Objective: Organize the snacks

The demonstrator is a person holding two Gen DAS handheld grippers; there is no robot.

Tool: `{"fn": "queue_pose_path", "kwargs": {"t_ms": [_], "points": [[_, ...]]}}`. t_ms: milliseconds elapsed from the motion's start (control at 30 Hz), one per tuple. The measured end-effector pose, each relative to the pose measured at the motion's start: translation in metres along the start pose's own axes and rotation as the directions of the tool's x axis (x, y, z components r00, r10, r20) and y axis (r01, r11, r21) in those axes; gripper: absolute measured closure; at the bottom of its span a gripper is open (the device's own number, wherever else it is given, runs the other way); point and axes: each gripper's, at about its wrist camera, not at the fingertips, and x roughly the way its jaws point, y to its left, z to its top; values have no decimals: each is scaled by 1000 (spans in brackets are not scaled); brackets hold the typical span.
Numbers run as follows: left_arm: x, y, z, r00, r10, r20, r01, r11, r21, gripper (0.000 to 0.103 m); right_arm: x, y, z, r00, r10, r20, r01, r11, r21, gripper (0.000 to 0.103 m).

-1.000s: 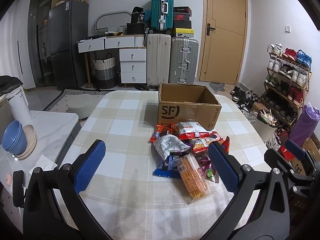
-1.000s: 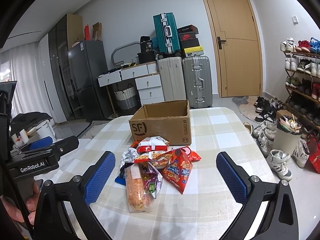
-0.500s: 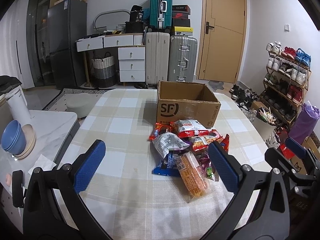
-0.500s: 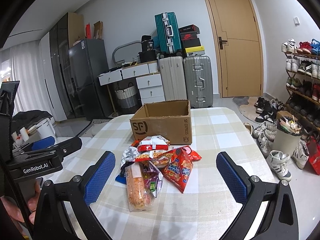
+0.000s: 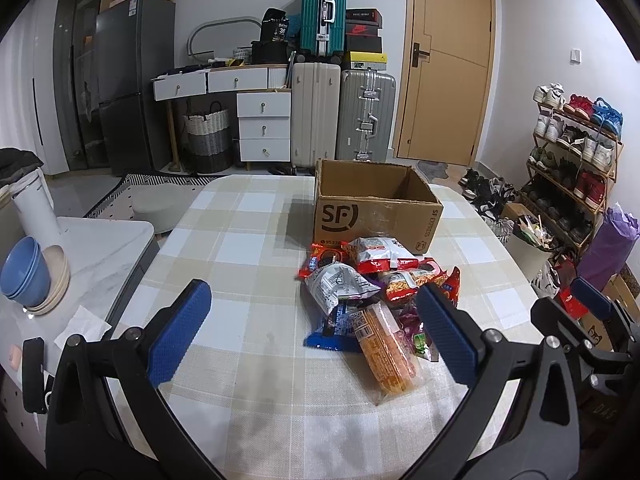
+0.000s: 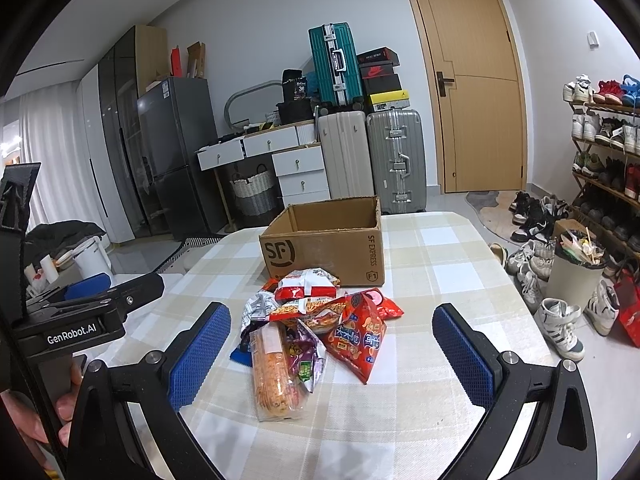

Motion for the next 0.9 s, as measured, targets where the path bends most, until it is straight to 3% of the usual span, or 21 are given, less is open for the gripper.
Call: {"fn": "queue_pose_path", "kwargs": {"t_ms": [367, 533, 767, 900], "points": [[7, 2, -3, 1000, -7, -20, 7, 1000, -7, 1, 0, -1, -1, 1000, -5, 2, 5, 1000, -1, 0], [33, -3, -18, 993, -63, -102, 64, 998, 5, 1, 7, -9, -8, 999, -26, -27, 27, 1000, 14, 0], [105, -34, -45, 954, -113, -276, 126, 992, 29, 1, 25, -31, -20, 996, -37, -79, 41, 998, 54, 0], [149, -47, -58, 926, -116, -360, 130, 991, 14, 12, 39, -45, -27, 994, -31, -104, 39, 997, 71, 0]]}}
